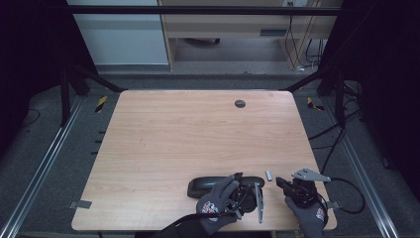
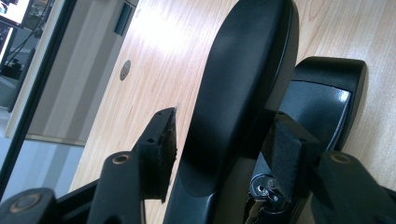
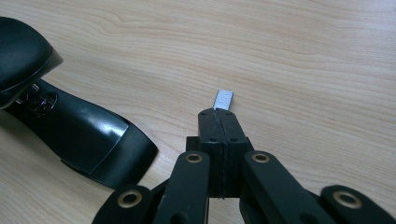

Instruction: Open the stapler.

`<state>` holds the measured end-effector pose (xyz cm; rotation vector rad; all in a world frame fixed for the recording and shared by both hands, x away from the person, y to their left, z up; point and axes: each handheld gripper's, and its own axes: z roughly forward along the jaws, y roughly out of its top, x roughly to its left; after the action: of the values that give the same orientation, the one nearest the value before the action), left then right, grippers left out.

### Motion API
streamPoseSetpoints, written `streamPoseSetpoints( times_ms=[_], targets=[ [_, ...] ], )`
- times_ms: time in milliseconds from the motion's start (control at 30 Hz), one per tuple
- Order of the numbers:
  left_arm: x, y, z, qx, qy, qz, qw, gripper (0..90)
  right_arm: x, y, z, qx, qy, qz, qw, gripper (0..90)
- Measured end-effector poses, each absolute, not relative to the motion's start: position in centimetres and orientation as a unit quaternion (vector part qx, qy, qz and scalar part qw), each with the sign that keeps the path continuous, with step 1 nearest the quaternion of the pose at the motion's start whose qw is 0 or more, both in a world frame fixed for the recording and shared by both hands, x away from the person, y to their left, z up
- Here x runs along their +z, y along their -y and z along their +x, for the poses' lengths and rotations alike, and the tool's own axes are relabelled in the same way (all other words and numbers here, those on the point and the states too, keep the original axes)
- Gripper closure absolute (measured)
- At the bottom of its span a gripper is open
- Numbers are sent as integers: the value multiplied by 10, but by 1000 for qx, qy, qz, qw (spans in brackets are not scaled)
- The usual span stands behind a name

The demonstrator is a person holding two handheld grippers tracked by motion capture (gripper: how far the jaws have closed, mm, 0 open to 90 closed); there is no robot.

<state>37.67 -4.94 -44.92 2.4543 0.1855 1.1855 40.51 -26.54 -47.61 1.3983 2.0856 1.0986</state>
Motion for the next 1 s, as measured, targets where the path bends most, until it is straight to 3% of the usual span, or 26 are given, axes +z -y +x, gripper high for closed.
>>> streamPoseSetpoints(
  times_ms=[1000],
  targets=[
    [-452,53,372,447,-57,873,187,536,-479,250,404,401,-761,481,172,900]
  ],
)
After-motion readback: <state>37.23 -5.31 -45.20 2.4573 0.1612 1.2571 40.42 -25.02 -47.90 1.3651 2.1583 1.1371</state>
